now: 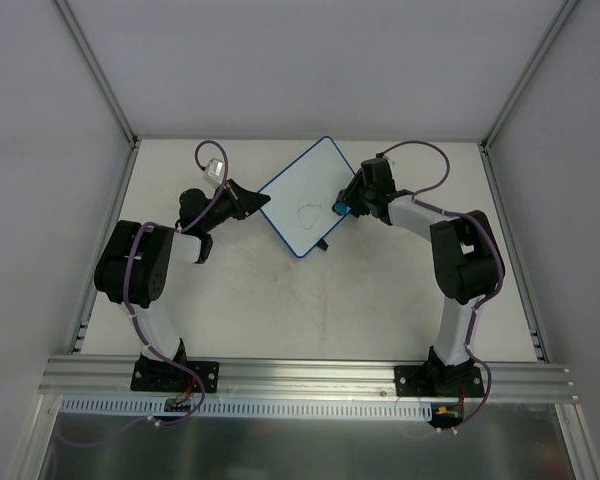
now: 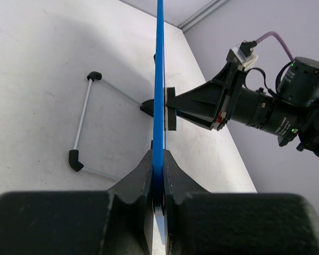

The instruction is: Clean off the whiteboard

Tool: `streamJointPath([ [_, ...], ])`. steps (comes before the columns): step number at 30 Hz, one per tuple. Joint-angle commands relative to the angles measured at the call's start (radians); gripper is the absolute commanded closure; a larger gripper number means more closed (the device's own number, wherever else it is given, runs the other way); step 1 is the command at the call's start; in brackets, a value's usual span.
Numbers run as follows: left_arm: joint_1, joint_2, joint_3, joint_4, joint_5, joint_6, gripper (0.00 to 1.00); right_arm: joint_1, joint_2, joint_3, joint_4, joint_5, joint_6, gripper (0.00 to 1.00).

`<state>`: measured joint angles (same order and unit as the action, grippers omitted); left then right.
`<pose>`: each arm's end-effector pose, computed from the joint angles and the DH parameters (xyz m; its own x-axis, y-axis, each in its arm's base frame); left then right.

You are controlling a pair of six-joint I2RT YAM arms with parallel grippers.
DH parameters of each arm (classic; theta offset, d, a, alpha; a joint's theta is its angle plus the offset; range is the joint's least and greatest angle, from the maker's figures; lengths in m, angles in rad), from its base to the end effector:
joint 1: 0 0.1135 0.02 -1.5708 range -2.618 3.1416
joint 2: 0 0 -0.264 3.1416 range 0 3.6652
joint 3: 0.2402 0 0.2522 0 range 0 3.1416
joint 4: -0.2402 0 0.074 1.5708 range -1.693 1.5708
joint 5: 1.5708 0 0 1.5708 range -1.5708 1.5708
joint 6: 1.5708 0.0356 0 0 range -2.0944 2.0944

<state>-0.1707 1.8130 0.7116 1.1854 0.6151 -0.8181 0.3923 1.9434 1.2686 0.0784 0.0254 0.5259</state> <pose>0.3418 -0.0798 0.1871 -0.4583 -0.5259 -0.7165 0.5426 0.4730 -0.6942 0.4028 0.1657 0.1916 -0.6310 0.2820 -0.7227 -0.0532 0.9137 0.4030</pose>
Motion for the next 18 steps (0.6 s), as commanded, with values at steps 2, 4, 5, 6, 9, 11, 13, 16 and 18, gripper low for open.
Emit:
streamJointPath([
  [2,-0.007,0.011,0.003,0.031,0.034,0.079,1.0,-0.003,0.019,-0.077,-0.088,0.093,0.057,1.0],
  [4,-0.006,0.012,0.005,0.031,0.034,0.079,1.0,-0.01,0.022,-0.089,-0.086,0.079,0.069,1.0],
  [5,-0.006,0.014,0.006,0.031,0.035,0.077,1.0,-0.013,0.023,-0.095,-0.085,0.07,0.078,1.0],
  [6,-0.006,0.014,0.006,0.031,0.034,0.077,1.0,-0.018,0.025,-0.101,-0.045,0.061,0.08,1.0],
  [9,-0.006,0.014,0.008,0.031,0.034,0.077,1.0,-0.021,0.026,-0.112,-0.011,0.03,0.074,1.0],
  [11,-0.006,0.016,0.008,0.033,0.035,0.076,1.0,-0.021,0.028,-0.101,0.004,0.001,0.062,1.0],
  [13,-0.006,0.016,0.008,0.033,0.035,0.076,1.0,-0.017,0.028,-0.094,0.027,-0.019,0.046,1.0],
  [16,-0.006,0.016,0.008,0.031,0.035,0.076,1.0,0.011,0.032,-0.071,0.069,-0.077,0.007,1.0],
  [18,-0.006,0.017,0.009,0.031,0.037,0.074,1.0,0.051,0.035,-0.029,0.066,-0.074,-0.029,1.0],
])
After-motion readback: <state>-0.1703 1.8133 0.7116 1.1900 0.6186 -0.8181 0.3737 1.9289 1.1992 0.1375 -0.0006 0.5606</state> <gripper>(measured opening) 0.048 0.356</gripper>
